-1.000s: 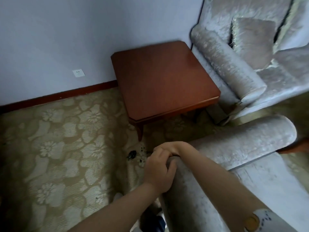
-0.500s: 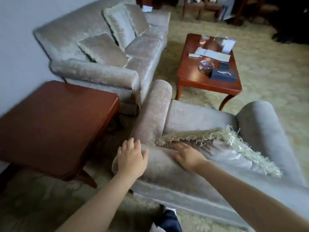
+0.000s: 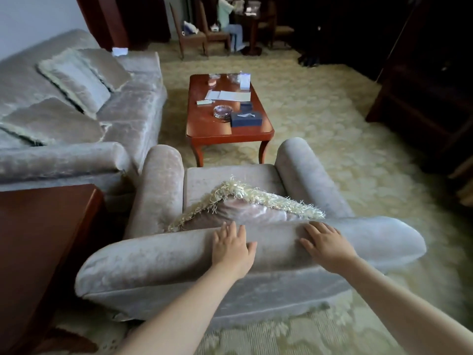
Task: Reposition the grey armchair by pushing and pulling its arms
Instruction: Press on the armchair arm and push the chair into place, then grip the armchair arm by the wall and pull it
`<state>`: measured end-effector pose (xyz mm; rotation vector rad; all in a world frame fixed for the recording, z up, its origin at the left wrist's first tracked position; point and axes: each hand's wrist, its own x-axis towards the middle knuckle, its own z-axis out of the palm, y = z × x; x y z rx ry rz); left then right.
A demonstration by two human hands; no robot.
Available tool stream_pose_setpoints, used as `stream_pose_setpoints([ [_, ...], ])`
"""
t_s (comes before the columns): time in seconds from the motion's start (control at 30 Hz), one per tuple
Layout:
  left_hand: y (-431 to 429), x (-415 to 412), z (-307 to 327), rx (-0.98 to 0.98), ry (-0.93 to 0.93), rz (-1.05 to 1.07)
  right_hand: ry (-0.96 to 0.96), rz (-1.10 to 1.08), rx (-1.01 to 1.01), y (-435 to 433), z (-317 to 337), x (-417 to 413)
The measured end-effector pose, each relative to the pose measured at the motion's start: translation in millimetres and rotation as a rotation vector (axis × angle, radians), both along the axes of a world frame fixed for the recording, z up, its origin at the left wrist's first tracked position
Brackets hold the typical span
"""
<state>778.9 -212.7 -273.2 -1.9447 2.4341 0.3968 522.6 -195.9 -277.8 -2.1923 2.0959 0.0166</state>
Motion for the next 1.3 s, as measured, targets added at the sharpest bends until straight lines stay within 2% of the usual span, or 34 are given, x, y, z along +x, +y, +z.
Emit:
stream_pose_setpoints([
  [0.17, 2, -88, -5, -0.008, -0.072, 0.204, 0.057, 0.115, 0.074, -6, 1, -76],
  [0.3, 6, -103, -8, -0.118, -0.129, 0.336, 0.078, 0.307, 0.121, -8, -3, -118],
  [0.7, -2, -110, -10, -0.203, -0.162, 0.361, -0.040, 0.698, 0.204, -59, -7, -152],
  [0.9, -5, -115, -7, -0.247, -0.183, 0.381, -0.085, 0.751, 0.329, -69, -14, -159],
  [1.0, -7, -115, -3, -0.095, -0.243, 0.441, -0.091, 0.829, 0.389, -79, -12, -165],
  [1.07, -8, -120, -5, 0.028, -0.302, 0.570, -0.091, 0.914, 0.398, -87, -13, -178],
  [1.17, -11, -143, -5, 0.151, -0.281, 0.926, -0.082, 1.041, 0.423, -104, -15, -197],
  [1.23, -13, -168, -1, 0.167, -0.133, 1.254, -0.056, 1.114, 0.422, -122, -13, -207],
  [1.3, -13, -211, 0, 0.123, 0.090, 1.528, 0.002, 1.193, 0.381, -143, -7, -223],
])
